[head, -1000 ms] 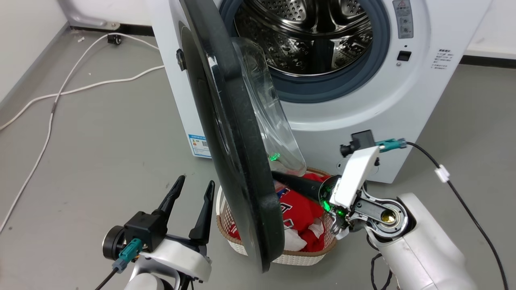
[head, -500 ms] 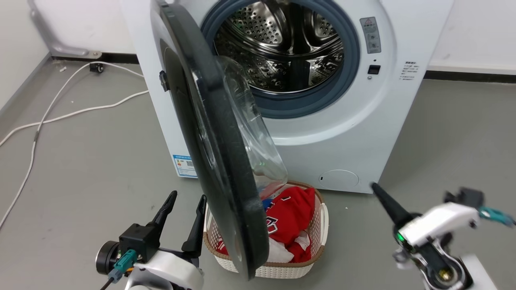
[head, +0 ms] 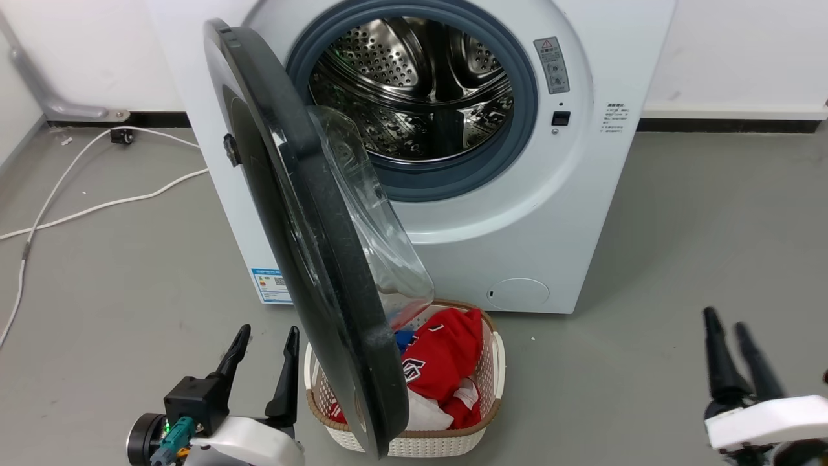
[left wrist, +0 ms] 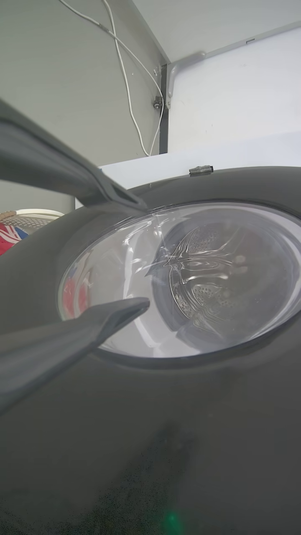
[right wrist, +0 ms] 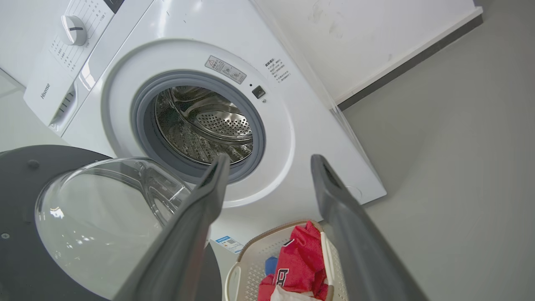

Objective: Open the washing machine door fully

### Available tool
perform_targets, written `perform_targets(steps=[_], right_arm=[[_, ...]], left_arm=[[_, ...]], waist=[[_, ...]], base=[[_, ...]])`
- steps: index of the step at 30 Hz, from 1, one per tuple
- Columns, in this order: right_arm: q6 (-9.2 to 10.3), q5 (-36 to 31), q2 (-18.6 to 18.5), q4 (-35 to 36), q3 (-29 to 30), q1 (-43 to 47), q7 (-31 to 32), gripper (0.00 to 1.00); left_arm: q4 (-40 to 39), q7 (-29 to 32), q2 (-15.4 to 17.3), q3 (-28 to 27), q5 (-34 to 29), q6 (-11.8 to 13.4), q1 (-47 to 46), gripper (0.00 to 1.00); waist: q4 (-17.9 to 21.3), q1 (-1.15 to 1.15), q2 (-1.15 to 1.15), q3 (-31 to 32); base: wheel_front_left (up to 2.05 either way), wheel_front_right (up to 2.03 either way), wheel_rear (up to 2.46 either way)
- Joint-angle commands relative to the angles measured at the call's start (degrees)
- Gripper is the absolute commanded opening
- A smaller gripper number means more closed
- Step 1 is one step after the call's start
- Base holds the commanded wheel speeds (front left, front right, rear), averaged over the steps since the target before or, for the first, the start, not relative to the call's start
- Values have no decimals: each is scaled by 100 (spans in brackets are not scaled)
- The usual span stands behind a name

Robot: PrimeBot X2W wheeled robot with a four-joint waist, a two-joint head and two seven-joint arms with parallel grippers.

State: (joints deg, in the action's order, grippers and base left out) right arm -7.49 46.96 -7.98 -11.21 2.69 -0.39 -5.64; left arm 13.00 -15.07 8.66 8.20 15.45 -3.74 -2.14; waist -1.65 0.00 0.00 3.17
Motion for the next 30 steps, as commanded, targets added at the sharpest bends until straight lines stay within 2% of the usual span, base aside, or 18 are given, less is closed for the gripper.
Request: perform_targets(steps=[1,6,8,12,17,30], right_arm=[[-1,-804,-64,187,203,101,-174,100],[0,-2870,165,803,727,185,-267,100],[-1,-3456,281,1049,800,247,-203,100],[0,-4150,410,1384,698,408,-20,100],[0,-4307,482,1490,360,621,144,100],[0,-3863,517,1329,50,835,136,100]], left_arm=[[-25,-8,40,-24,26,44,60,100],[-40,-1,100,-39,21,85,0,100],[-48,-1,107,-48,39,102,-35,100],[-40,-1,122,-42,34,125,-76,100],[0,-2,133,-12,36,140,-112,100],[38,-5,203,56,14,172,-118,100]], waist=[[37,0,0,-11],[70,0,0,-47],[67,0,0,-62],[48,0,0,-88],[22,0,0,-108],[-5,0,0,-85]], base=[[0,0,0],[0,0,0],[0,0,0],[0,0,0],[0,0,0],[0,0,0]])
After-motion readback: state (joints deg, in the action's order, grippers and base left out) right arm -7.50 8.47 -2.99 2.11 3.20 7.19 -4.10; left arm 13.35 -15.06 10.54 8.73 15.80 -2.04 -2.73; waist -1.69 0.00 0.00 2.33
